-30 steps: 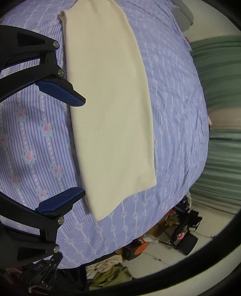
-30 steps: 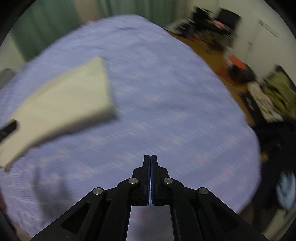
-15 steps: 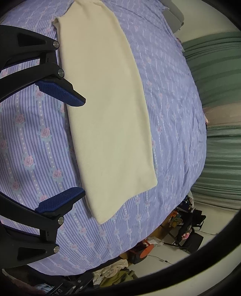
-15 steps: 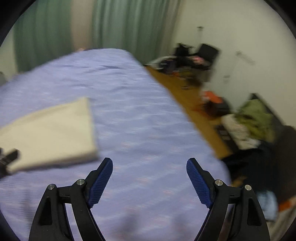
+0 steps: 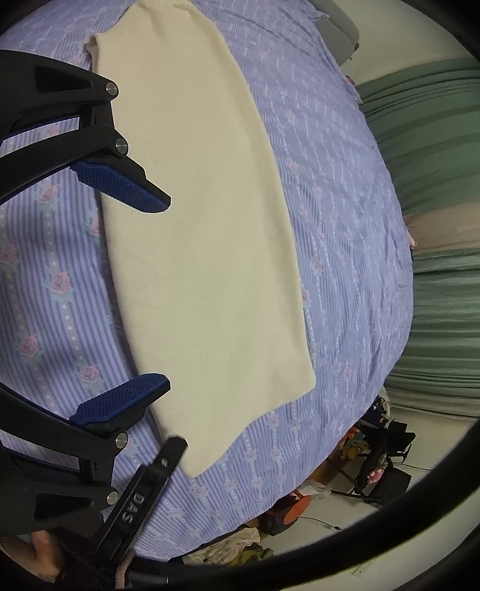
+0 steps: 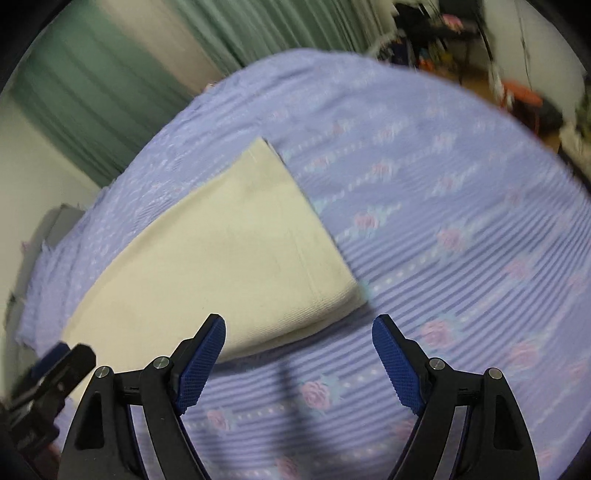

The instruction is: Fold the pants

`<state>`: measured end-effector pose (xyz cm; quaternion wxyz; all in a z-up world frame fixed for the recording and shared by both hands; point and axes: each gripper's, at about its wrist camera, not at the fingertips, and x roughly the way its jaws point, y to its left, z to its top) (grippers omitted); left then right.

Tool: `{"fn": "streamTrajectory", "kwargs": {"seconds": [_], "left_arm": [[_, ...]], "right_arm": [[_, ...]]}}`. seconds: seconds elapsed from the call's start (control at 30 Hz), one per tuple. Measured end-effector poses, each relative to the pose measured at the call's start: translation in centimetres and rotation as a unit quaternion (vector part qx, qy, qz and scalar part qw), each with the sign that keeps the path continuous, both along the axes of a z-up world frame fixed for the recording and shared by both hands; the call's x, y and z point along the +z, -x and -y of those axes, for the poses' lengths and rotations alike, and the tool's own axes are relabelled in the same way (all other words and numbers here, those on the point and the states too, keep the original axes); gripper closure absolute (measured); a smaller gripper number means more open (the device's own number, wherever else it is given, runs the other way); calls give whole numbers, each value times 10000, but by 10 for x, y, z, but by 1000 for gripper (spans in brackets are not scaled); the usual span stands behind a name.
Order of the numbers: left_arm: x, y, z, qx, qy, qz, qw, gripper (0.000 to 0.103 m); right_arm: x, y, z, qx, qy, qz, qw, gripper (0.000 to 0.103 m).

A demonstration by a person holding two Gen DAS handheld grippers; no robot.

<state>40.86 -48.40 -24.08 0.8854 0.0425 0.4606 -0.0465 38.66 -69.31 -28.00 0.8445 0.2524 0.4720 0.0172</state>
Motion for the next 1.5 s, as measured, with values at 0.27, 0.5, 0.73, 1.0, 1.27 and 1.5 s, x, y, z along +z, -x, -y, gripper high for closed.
{"fn": "streamTrajectory", "kwargs": {"seconds": [0.27,0.5,0.73,1.0,1.27,1.5], "left_arm": [[-7,-10,6,-50,-1,48,10000,14],[-10,-18,2,68,36,31,10000,14],[-6,-14,-1,148,60,59,9999,14],[-3,-10,-2,247,-99,43,9996,14],[17,2,-45,683,289,-19,9972,14],[54,24,-125,1073,737,61,9915,14]], "right_arm": [[-42,-14,7,-306,-944,-129,9950,21],[-56,-36,2,-350,-1155,130,9926,20],[-23,-34,9,-297,-1561,646,9852,35],[-51,-63,8,-698,-1681,114,9832,78],[45,-64,-44,57,97,706,9974,82],[140,-75,-122,830,1062,1471,9799,82]]}}
